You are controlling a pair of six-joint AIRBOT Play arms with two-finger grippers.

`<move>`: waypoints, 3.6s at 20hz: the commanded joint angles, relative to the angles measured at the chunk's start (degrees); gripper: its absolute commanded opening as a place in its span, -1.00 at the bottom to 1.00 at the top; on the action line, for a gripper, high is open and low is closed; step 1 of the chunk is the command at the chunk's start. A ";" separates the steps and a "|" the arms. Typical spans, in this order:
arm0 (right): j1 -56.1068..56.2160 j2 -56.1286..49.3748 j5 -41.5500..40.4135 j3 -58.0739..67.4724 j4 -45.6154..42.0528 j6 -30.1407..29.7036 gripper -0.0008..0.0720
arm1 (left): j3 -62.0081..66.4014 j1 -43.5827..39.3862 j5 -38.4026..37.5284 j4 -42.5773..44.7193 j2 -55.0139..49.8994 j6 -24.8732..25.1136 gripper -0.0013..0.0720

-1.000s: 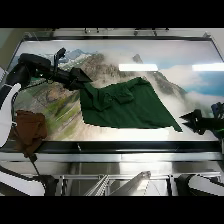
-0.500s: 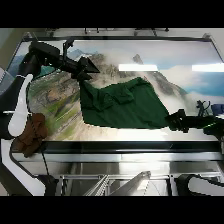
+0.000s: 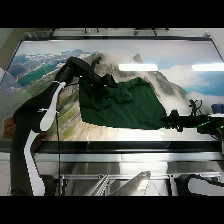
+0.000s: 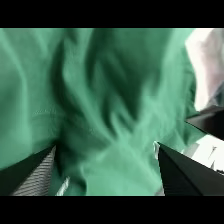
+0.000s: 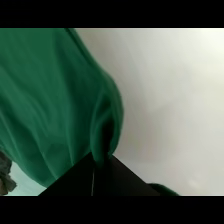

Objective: Fold the shirts.

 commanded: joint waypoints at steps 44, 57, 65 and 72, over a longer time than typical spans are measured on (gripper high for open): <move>13.66 -8.31 -17.57 36.72 11.21 -15.58 0.47 | -30.77 30.86 -4.20 -20.33 26.73 22.36 1.00; -3.80 4.04 7.26 13.92 -8.72 2.93 0.27 | -67.76 37.99 5.86 -1.18 38.91 11.37 0.99; -3.80 10.10 7.78 7.69 -8.07 1.42 0.29 | -78.20 33.75 -8.07 -0.96 41.53 8.85 0.99; -3.82 15.06 8.61 7.69 -8.15 1.44 0.29 | -64.26 20.50 -16.72 -3.85 32.79 8.76 0.93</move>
